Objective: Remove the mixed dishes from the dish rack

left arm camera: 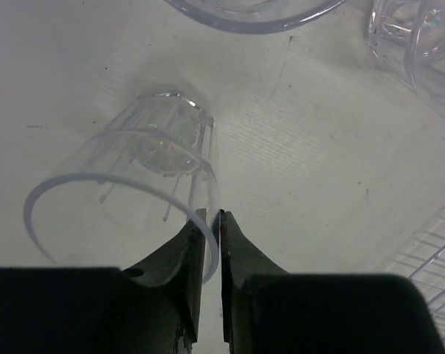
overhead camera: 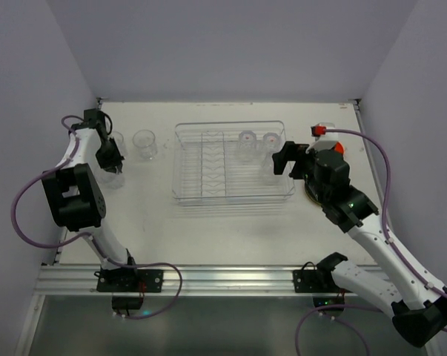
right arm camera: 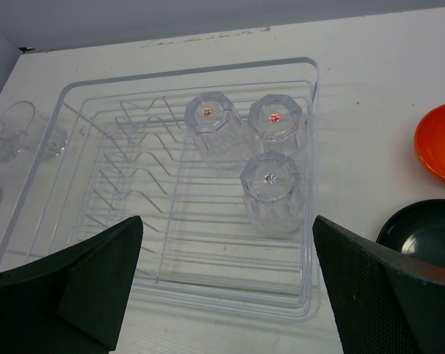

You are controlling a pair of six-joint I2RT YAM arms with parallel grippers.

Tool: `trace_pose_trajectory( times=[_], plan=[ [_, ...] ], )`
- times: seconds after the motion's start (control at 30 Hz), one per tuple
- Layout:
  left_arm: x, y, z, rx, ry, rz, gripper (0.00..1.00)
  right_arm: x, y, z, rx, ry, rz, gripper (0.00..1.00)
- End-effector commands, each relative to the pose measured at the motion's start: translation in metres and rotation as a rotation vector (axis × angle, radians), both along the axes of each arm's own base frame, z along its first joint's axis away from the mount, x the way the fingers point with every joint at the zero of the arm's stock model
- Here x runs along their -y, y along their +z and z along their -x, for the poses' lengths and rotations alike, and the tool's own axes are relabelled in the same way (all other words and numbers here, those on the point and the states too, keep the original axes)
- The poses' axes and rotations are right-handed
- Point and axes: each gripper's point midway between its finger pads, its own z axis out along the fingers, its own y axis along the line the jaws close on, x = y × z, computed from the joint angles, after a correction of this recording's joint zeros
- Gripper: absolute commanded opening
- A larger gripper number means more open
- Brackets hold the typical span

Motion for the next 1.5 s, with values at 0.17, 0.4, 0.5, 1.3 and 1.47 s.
trace_pose_trajectory(
  times=[0.17, 0.4, 0.5, 1.3, 1.47],
  plan=[
    [0.007, 0.001, -0.007, -0.01, -0.053, 0.021, 0.28, -0.004, 0.004, -0.001, 0.025, 0.022, -0.01, 0.99],
    [0.014, 0.059, -0.02, 0.15, -0.068, -0.021, 0.53, -0.006, -0.001, -0.003, 0.014, 0.032, 0.011, 0.99],
    [0.011, 0.092, -0.02, 0.238, -0.05, -0.061, 0.64, -0.01, -0.008, -0.005, -0.014, 0.051, 0.026, 0.99],
    [0.12, 0.144, 0.089, 0.891, -0.331, -0.082, 1.0, -0.01, -0.096, -0.051, -0.375, -0.059, 0.316, 0.99],
    [0.123, 0.14, 0.088, 0.901, -0.339, -0.068, 1.0, -0.02, -0.109, -0.062, -0.438, 0.003, 0.401, 0.99]
  ],
)
